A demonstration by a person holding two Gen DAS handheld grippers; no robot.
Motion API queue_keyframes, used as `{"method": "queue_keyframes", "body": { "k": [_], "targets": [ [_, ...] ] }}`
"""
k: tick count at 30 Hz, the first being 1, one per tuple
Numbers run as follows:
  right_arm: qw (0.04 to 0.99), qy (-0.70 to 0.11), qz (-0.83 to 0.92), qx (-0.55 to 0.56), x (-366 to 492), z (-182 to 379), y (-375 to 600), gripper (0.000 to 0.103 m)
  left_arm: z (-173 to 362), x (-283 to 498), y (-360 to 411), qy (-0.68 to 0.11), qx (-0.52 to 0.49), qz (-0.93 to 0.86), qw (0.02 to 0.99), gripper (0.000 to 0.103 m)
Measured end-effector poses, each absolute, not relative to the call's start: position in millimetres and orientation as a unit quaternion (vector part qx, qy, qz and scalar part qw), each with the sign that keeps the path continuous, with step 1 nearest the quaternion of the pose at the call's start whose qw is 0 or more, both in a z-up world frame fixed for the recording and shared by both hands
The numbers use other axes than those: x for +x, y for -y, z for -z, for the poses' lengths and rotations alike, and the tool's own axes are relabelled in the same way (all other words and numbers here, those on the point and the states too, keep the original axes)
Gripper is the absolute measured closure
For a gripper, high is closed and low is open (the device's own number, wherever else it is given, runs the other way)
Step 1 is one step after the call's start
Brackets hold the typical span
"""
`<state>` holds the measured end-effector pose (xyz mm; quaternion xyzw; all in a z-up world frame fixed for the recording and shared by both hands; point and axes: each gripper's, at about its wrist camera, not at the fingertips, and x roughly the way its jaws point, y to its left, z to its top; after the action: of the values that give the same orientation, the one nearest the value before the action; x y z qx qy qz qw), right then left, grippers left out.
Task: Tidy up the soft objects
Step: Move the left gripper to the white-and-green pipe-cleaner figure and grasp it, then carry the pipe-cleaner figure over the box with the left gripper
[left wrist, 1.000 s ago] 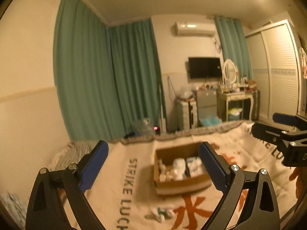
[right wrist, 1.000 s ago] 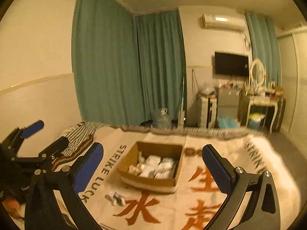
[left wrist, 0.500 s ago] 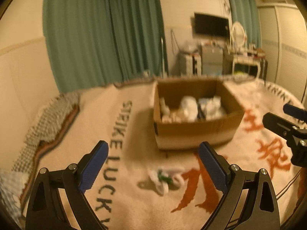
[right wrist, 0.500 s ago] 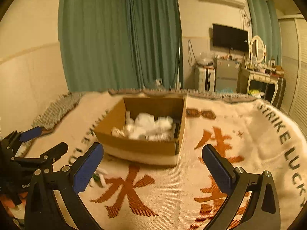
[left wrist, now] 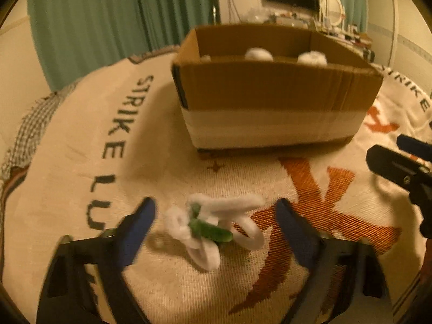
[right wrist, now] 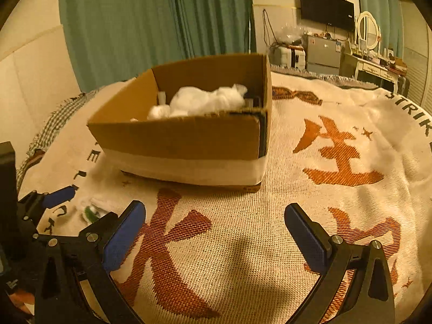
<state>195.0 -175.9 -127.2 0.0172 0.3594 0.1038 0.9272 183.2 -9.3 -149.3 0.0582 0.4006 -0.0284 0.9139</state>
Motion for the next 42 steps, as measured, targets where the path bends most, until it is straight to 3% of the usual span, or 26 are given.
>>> {"method": "queue_keyframes", "body": {
  "k": [4,10,18,42],
  "targets": [
    [0.923,-0.37,-0.106,0.014,201.5,135.2,172.0,0.0,162.6,186.6,8.0,-0.427,0.064,0.036,0.901,0.048],
    [0.923,-0.369,-0.107,0.004,197.4,135.1,166.8,0.0,155.8,171.8,11.3,-0.417,0.065,0.057,0.905,0.064],
    [0.926,-0.363,-0.1,0.007,173.3,121.8,175.0,0.0,122.9,141.9,8.6,-0.398,0.047,0.065,0.914,0.066],
    [0.958,-0.264,-0.114,-0.008,77.0,13.3,176.9,0.0,5.1,79.7,12.8,-0.289,0.05,0.075,0.953,0.065]
  ]
}}
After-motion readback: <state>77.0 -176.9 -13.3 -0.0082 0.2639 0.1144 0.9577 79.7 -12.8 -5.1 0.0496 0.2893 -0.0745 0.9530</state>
